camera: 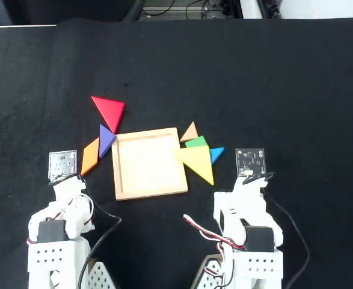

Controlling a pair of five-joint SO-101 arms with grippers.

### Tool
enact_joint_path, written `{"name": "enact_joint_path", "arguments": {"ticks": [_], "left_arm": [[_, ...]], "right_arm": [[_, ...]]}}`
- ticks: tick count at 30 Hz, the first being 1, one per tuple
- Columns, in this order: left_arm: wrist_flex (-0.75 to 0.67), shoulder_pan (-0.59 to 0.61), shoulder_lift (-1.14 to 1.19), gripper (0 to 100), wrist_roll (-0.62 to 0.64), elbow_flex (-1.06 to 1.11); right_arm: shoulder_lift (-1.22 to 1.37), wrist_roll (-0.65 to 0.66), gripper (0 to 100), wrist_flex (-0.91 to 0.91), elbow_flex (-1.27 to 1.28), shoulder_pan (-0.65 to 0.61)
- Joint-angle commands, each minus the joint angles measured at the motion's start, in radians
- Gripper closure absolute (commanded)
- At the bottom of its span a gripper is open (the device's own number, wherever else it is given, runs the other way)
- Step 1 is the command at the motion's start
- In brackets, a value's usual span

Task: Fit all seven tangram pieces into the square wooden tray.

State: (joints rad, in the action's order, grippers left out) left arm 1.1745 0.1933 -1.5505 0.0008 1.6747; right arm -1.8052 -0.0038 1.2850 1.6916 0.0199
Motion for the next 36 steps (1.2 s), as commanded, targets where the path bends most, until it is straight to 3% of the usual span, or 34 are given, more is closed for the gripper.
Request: {"name": "enact_joint_path", "arguments": {"ticks": [1,9,21,26,30,36], "left_arm": [[-0.006,0.008,-0.005,97,0.005,-0.018],[-0.006,-0.002,-0.005,97,0.000,-0.018],[-0.006,-0.125,-0.005,97,0.005,-0.018],[-0.020,-0.110,-0.005,97,0.000,-0.065],[-0.041,-0.015,-0.005,97,0.005,-0.186],[-0.224,0.001,-0.005,97,0.002,-0.266]], "right_arm": [[-0.058,-0.006,98.7,0.005,-0.005,-0.008],[-0.058,-0.006,98.7,0.005,-0.005,-0.008],[-0.058,-0.009,98.7,0.005,-0.005,-0.012],[-0.058,-0.006,98.7,0.003,-0.005,-0.018],[-0.058,-0.006,98.7,0.005,-0.005,-0.078],[-0.059,-0.005,98.7,-0.094,-0.019,-0.086]]}}
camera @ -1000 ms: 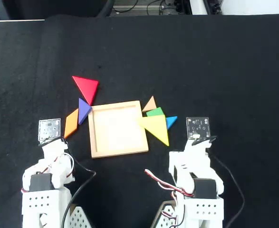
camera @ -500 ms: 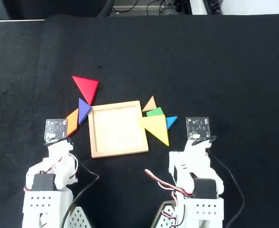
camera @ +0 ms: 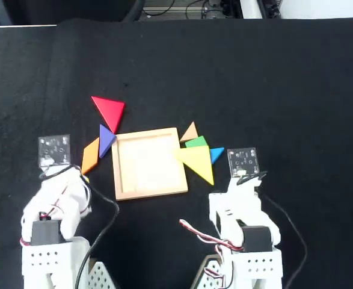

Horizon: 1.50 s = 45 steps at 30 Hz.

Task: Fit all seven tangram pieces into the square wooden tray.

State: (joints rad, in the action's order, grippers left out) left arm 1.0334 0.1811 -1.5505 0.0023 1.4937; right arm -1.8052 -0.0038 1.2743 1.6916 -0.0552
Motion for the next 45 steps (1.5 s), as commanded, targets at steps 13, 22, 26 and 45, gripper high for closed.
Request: {"name": "enact_joint_path", "arguments": {"ticks": [13,22,26,45], "left_arm": [[-0.040,0.010,-0.005,97,0.005,-0.786],[0.083,0.015,-0.196,97,-0.003,-1.055],[0.021,0.016,-0.278,97,-0.005,-1.093],[-0.390,0.420,-0.273,87,0.097,-1.239]], "right_arm": [[-0.059,0.169,98.6,-0.310,-0.541,0.137],[-0.070,0.586,98.6,-0.471,-0.763,0.204],[-0.070,0.600,98.6,-0.523,-0.851,0.204],[-0.070,0.606,88.7,-1.234,-0.918,0.206]]}}
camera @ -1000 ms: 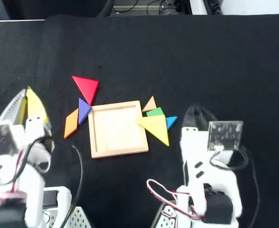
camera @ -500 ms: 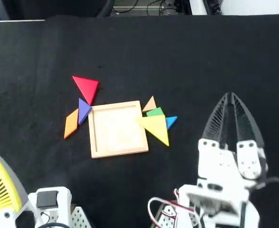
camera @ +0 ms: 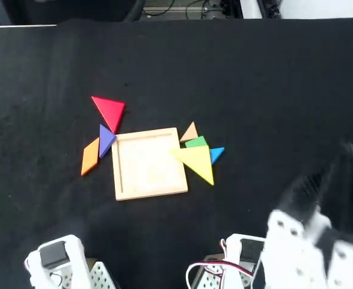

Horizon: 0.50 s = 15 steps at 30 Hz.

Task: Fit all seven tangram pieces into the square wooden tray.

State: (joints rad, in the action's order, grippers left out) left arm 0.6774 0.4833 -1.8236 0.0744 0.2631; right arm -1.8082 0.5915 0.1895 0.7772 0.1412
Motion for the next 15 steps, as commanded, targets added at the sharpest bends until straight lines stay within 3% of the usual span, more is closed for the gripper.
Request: {"name": "enact_joint_path", "arguments": {"ticks": [1,7,13,15], "left_arm": [[-0.034,0.154,0.000,87,0.023,-0.015],[-0.043,0.335,-0.002,87,0.023,-0.027],[-0.051,0.363,-0.002,87,0.032,-0.104],[-0.126,0.369,0.002,87,0.034,-0.136]], "right_arm": [[-0.067,0.008,86.1,-0.176,0.007,0.009],[-0.068,0.011,74.9,-0.292,0.021,0.008],[-0.068,0.012,69.1,-0.465,-0.028,0.009],[-0.068,0.006,68.1,-0.499,-0.031,0.009]]}}
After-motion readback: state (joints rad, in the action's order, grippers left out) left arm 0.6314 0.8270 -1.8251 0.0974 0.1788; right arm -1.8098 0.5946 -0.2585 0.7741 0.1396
